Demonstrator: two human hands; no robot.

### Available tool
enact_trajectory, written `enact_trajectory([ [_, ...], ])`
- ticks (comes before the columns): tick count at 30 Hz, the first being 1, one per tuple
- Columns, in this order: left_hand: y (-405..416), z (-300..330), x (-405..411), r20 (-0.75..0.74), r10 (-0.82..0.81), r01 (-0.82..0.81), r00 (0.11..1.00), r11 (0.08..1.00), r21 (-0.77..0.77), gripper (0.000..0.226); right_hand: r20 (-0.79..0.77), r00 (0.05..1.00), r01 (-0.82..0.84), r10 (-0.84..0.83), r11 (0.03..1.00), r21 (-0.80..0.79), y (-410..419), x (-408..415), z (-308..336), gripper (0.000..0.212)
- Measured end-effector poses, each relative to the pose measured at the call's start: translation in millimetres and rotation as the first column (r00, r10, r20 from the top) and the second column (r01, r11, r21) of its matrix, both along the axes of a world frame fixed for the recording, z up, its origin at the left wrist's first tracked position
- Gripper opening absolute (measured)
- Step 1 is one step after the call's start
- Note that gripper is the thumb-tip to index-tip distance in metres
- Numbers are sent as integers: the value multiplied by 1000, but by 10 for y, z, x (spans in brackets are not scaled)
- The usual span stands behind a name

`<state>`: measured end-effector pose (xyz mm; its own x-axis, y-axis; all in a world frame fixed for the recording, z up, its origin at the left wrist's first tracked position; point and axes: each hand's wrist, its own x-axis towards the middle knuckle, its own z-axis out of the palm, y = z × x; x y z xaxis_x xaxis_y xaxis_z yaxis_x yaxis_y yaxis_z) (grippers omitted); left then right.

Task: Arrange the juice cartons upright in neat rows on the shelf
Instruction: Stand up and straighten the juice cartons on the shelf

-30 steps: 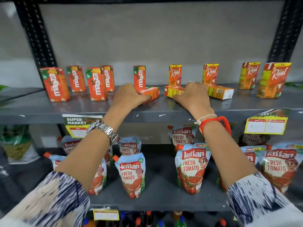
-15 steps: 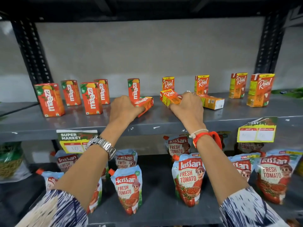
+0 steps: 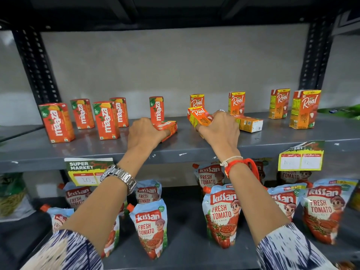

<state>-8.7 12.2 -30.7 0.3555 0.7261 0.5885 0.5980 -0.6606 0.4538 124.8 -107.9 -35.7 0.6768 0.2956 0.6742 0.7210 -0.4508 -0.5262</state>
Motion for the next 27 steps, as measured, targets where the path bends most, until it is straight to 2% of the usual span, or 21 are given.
enact_trajectory([
  [2, -32, -9, -14, -42, 46, -44, 998, 998, 34, 60, 8, 1000, 3, -3, 1000, 21, 3, -1, -5, 42],
  [5, -107, -32, -72, -157, 167, -137, 973, 973, 185, 79, 9, 1000, 2, -3, 998, 57, -10, 10, -6, 43],
  [9, -138, -108, -227, -194, 151, -96, 969, 959, 265, 95, 10, 1000, -3, 2, 996, 84, -19, 19, -10, 45],
  [16, -149, -438, -523, -141, 99, -36, 985, 918, 395, 77, -2, 1000, -18, 19, 989, 149, -51, -91, -9, 58],
  [19, -177, -534, -543, -176, 115, -23, 978, 891, 454, 70, -13, 999, -39, 43, 971, 236, -54, -202, -10, 60],
  [27, -165, -599, -497, -56, 80, -43, 995, 870, 491, 68, 79, 996, -13, -29, 873, 487, -23, -421, -66, 56],
])
